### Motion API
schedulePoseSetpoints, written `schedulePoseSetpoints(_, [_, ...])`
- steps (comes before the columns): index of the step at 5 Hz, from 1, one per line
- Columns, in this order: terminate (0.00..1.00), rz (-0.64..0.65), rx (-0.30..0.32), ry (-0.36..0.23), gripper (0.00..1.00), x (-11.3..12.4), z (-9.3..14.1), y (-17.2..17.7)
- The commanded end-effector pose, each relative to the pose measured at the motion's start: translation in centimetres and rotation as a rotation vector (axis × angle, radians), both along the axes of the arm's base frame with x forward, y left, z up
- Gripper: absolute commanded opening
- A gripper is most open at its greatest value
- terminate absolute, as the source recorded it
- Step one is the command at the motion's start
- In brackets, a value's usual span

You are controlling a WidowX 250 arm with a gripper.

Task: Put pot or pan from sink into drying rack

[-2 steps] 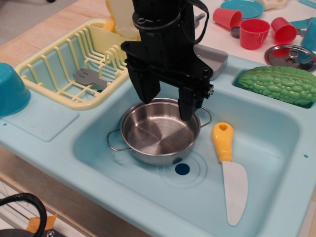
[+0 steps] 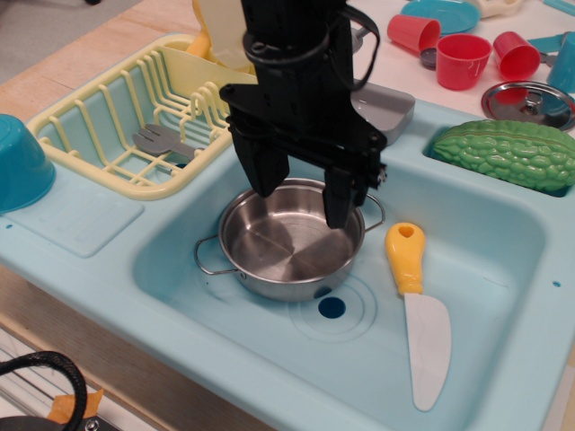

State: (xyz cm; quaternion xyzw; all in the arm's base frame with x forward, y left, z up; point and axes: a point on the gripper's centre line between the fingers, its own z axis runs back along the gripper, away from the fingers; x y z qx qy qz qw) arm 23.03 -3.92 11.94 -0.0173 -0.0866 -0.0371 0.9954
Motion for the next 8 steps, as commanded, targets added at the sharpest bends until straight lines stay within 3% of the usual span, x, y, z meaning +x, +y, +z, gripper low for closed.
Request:
schedulePoseSetpoints(1, [0.00,-0.011,0.029,0.005,1.00,0.2,-0.9,-1.5])
schedulePoseSetpoints(2, [0.00,-0.036,0.020,0.033,1.00,0.1,-2.2,-1.6])
schedulePoseSetpoints(3, [0.00,-0.041,-0.023,0.010,1.00,-0.2,-3.7,-1.2])
schedulePoseSetpoints(4, [0.00,-0.055,-0.068,0.060,1.00,-0.1,-5.4,-1.1])
schedulePoseSetpoints(5, [0.00,-0.044,-0.076,0.044,1.00,-0.2,-5.8,-0.9])
schedulePoseSetpoints(6, [0.00,-0.032,-0.075,0.055,0.00,-0.3,-6.1,-0.9])
schedulePoseSetpoints(8, [0.00,-0.015,-0.072,0.043,0.00,-0.6,-6.1,-0.9])
